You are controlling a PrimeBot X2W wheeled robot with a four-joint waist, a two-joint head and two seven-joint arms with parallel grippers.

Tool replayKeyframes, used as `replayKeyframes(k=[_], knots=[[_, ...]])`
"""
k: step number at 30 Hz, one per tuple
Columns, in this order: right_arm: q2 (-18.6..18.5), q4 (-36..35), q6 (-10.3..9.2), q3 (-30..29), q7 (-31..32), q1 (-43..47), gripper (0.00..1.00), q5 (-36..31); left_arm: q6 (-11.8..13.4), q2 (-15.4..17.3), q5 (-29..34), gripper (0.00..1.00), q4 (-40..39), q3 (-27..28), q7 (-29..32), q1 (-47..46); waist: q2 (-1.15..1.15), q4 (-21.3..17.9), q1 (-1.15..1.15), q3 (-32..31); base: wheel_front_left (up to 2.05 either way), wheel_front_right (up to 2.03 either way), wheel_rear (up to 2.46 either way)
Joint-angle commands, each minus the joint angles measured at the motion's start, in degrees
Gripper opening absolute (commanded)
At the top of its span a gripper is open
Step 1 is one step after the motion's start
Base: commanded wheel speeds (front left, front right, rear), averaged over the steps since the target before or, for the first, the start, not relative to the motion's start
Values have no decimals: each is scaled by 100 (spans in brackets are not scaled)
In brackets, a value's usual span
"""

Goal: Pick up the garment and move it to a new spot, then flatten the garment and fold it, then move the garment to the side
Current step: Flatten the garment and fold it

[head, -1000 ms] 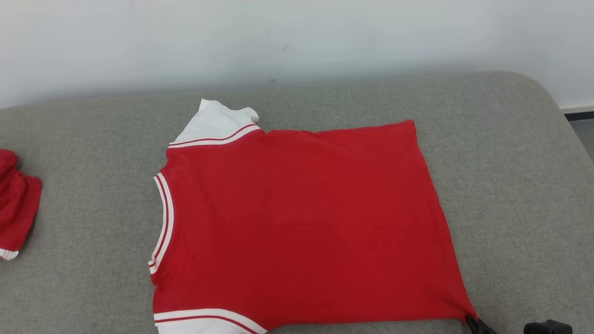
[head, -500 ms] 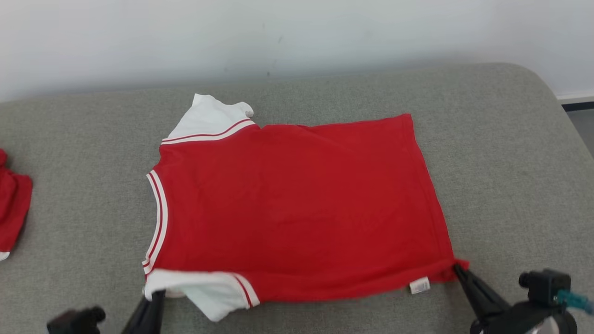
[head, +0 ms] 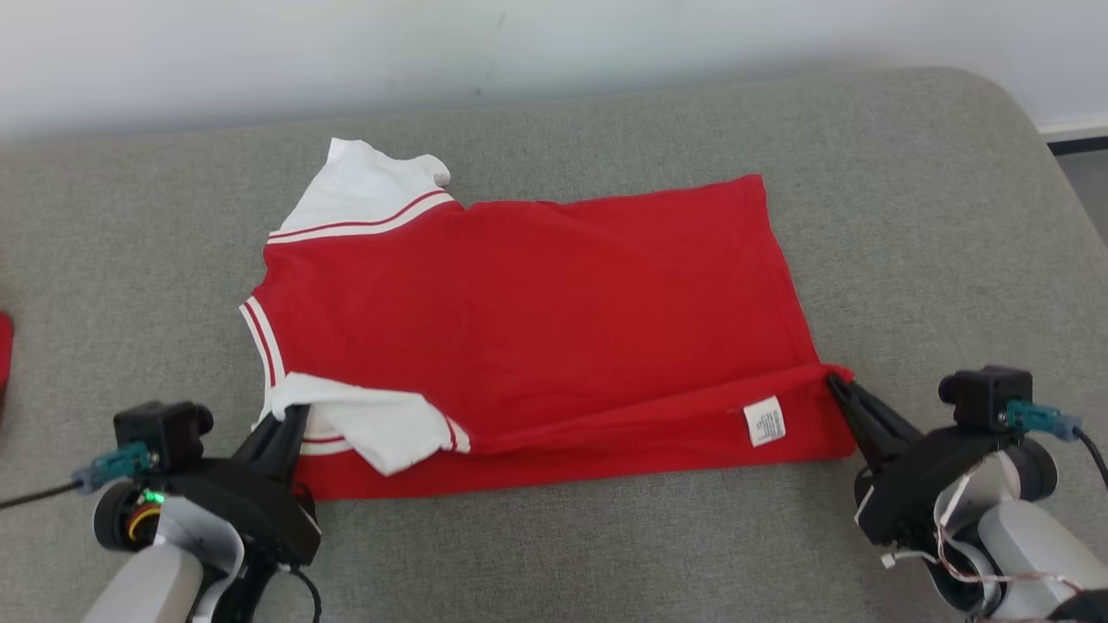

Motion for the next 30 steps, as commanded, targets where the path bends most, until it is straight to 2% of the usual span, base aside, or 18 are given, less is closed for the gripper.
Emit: replayKeyframes(k=[1, 5, 13, 14, 15, 16, 17, 22, 30], knots=[[49, 158, -15, 59, -40, -219, 0, -29, -50, -28, 40, 0, 220, -35, -2, -242, -1, -7, -1, 91, 0, 0, 0], [105, 501, -14, 220, -59, -578, 0, -36, -120, -27, 204, 0, 652, -196, -10, -594, -1, 4, -1, 178, 0, 0, 0], [228, 1251, -14, 695, -383, -1248, 0, 52, -199, -231, 365, 0, 1519, -513, -218, -1206, -1, 64, -1, 285, 0, 0, 0], [223, 1320, -14, 756, -447, -1295, 41, 28, -206, -229, 427, 0, 1611, -558, -292, -1274, -1, 75, -1, 286, 0, 0, 0], [236, 1459, -15, 840, -557, -1354, 100, 86, -217, -270, 507, 27, 1794, -657, -455, -1377, -1, 99, -1, 268, 0, 0, 0], [222, 1543, -15, 854, -643, -1391, 100, 63, -221, -291, 560, 95, 1862, -686, -579, -1408, -1, 107, -1, 257, 0, 0, 0], [214, 1597, -14, 878, -749, -1411, 100, 24, -222, -308, 564, 100, 1940, -684, -698, -1427, -1, 111, -1, 240, 0, 0, 0], [158, 1794, -15, 935, -1245, -1339, 100, -125, -232, -285, 561, 100, 2083, -589, -1119, -1256, -1, 111, -1, 129, 0, 0, 0], [94, 1899, -15, 872, -1472, -801, 100, -179, -151, -360, 571, 100, 1746, -309, -1269, -459, -1, 181, -1, 83, 0, 0, 0]])
